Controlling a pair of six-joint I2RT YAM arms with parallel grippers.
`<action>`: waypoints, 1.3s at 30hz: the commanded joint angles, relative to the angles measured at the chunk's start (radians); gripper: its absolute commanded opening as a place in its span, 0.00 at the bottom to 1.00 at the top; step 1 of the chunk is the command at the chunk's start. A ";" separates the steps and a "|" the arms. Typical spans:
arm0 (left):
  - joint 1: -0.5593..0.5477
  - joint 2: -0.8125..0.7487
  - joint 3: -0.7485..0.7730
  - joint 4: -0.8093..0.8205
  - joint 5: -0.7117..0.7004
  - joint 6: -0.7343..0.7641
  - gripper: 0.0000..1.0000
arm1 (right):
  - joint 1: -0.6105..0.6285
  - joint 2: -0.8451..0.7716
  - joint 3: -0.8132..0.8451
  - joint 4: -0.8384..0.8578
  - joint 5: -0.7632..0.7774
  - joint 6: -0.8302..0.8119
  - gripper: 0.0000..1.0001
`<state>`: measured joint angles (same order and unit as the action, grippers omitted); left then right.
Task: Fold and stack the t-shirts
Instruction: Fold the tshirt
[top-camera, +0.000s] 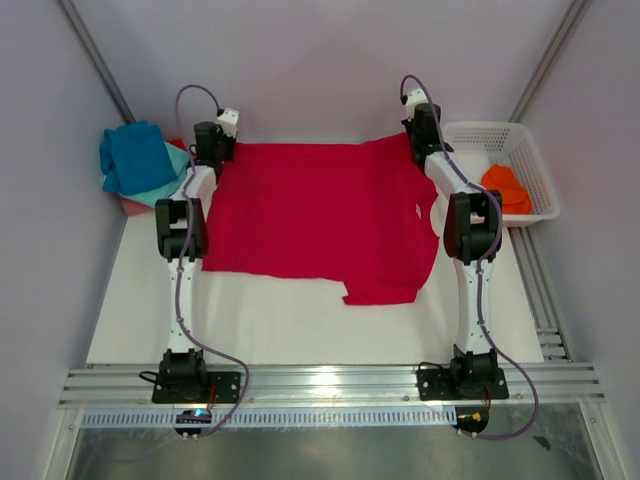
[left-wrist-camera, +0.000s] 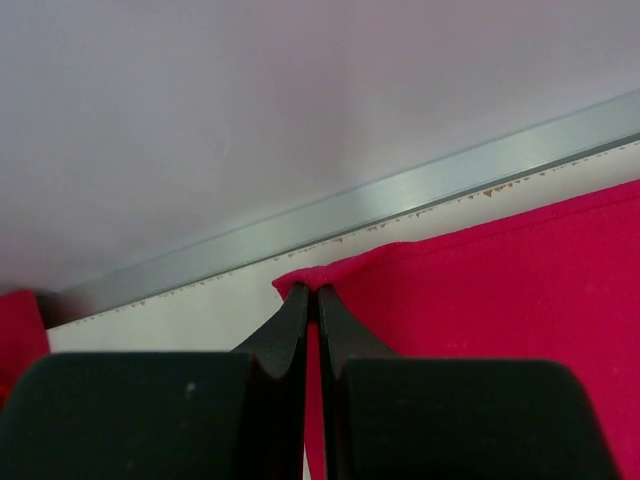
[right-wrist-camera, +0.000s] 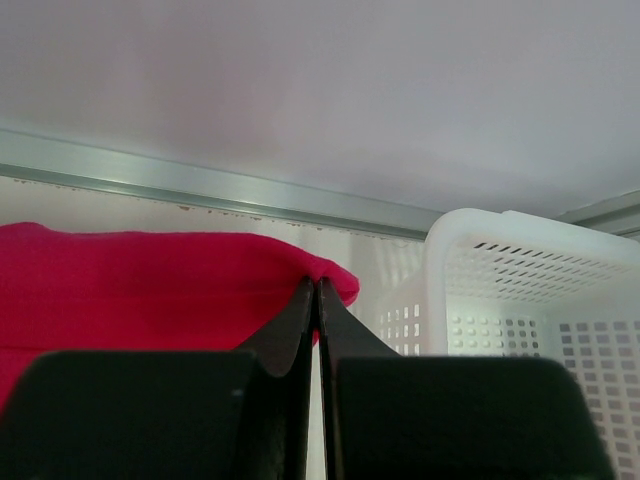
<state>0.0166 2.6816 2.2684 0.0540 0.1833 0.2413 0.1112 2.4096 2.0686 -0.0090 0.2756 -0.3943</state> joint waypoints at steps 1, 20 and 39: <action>-0.006 -0.009 -0.010 0.208 -0.093 0.084 0.00 | 0.004 -0.007 0.044 0.060 0.046 -0.015 0.03; -0.021 0.072 0.026 0.458 -0.262 0.136 0.00 | 0.010 0.013 0.070 0.073 0.166 -0.021 0.03; 0.046 -0.012 -0.092 0.428 -0.320 0.147 0.00 | -0.038 -0.024 0.042 0.001 0.223 0.014 0.03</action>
<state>0.0132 2.7476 2.1761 0.4141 -0.0689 0.3714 0.1135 2.4313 2.0998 -0.0402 0.4088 -0.3782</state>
